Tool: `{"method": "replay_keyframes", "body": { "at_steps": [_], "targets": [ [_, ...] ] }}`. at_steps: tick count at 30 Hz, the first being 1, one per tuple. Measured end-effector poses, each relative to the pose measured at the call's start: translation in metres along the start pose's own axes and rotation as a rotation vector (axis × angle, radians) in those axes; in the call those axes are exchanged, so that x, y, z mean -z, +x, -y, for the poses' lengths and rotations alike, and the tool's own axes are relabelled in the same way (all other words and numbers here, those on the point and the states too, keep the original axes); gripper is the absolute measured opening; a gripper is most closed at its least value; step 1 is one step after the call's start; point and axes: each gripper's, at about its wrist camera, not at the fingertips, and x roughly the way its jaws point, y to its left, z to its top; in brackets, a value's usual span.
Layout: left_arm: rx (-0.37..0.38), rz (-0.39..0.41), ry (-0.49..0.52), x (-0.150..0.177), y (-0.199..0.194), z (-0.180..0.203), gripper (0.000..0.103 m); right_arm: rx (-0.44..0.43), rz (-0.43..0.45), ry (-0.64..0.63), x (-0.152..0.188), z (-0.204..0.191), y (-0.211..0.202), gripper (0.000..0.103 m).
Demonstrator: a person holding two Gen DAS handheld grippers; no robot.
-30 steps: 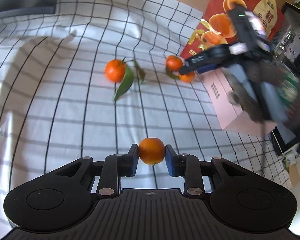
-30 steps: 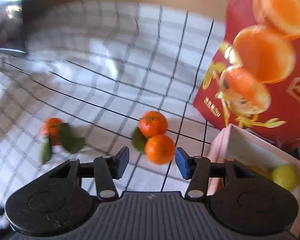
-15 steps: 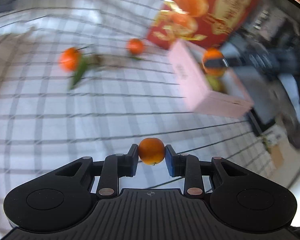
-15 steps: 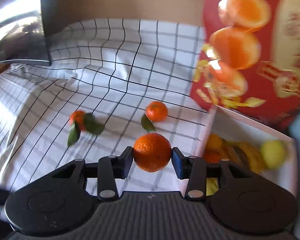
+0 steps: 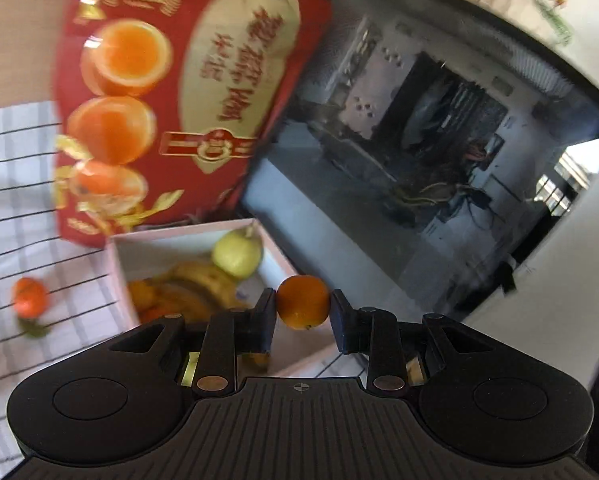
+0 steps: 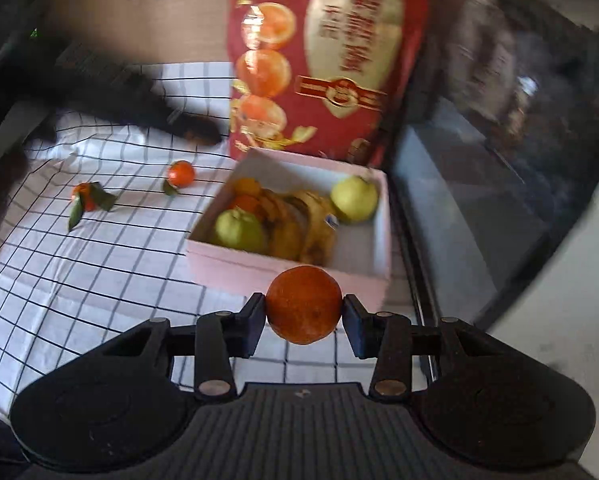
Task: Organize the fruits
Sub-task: 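Drop the mandarin into the pink box with the left tool while the right tool drops its mandarin in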
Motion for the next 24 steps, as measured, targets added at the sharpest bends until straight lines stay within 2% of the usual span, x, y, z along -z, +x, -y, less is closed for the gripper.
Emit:
{"method": "replay_keyframes", "body": {
  "at_steps": [2,4,8,10,15,20,24],
  "targets": [
    [-0.016,-0.056,-0.044,-0.009,0.032,0.002,0.032,0.008,0.003,0.024,0.009,0.004,-0.002,0.041],
    [0.0,-0.092,-0.085,-0.013,0.055,0.0,0.032,0.01,0.008,0.04,0.016,0.008,-0.001,0.041],
    [-0.016,-0.088,-0.098,-0.011,0.067,-0.002,0.032,0.013,0.005,0.069,0.023,0.019,0.003,0.041],
    [-0.034,-0.078,-0.086,-0.007,0.06,-0.003,0.032,0.012,0.003,0.071,0.026,0.023,0.006,0.041],
    [-0.159,-0.066,-0.061,0.026,0.022,-0.01,0.033,-0.019,0.015,0.06,0.017,0.028,0.019,0.041],
    [-0.267,-0.138,-0.074,0.077,-0.005,-0.017,0.033,-0.013,0.062,0.014,-0.015,0.032,0.042,0.042],
    [-0.338,-0.164,-0.099,0.096,-0.02,-0.025,0.033,0.046,0.088,-0.053,-0.048,0.036,0.075,0.041]
  ]
}}
